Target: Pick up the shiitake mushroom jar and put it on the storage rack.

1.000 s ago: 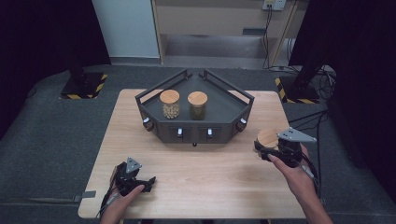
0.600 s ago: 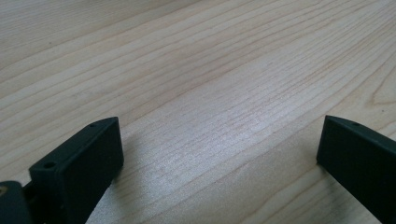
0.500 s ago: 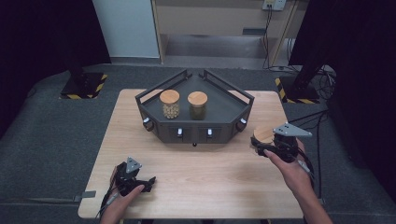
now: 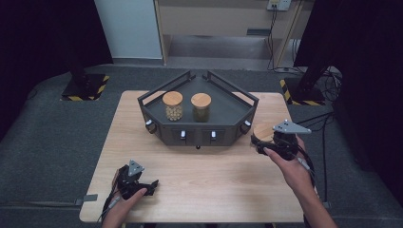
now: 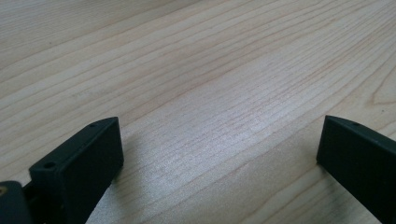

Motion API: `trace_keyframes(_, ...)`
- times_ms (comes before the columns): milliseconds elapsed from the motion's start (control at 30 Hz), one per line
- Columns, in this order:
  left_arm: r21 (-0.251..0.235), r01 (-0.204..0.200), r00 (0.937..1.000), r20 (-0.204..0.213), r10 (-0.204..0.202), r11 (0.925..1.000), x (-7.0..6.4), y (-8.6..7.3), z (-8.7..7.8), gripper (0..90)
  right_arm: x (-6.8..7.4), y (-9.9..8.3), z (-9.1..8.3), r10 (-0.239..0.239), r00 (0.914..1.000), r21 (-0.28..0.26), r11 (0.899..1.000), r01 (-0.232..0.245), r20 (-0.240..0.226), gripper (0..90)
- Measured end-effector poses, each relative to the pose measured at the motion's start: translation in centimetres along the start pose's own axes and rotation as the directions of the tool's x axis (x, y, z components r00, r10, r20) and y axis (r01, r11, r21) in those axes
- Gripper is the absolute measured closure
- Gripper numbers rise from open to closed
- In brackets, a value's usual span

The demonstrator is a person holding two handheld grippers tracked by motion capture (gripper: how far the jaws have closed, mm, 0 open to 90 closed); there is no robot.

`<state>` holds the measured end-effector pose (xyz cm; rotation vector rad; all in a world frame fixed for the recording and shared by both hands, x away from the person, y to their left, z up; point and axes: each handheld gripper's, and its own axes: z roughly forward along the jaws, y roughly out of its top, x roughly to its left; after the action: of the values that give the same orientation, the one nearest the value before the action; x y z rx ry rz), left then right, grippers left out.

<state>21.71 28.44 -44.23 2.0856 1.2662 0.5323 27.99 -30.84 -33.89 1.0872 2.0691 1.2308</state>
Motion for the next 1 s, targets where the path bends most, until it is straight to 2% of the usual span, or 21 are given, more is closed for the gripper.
trace_keyframes(633,0.000,0.000,1.0000,0.000,0.000,1.0000,0.0,0.0,0.0,0.0,0.5,2.0,0.9,-0.015,0.9998,-0.003,1.000,0.015,-0.011,25.5)
trace_keyframes(1000,0.000,0.000,1.0000,0.000,0.000,1.0000,0.0,0.0,0.0,0.0,0.8,3.3,1.3,-0.006,0.9998,-0.021,1.000,0.006,-0.020,25.5)
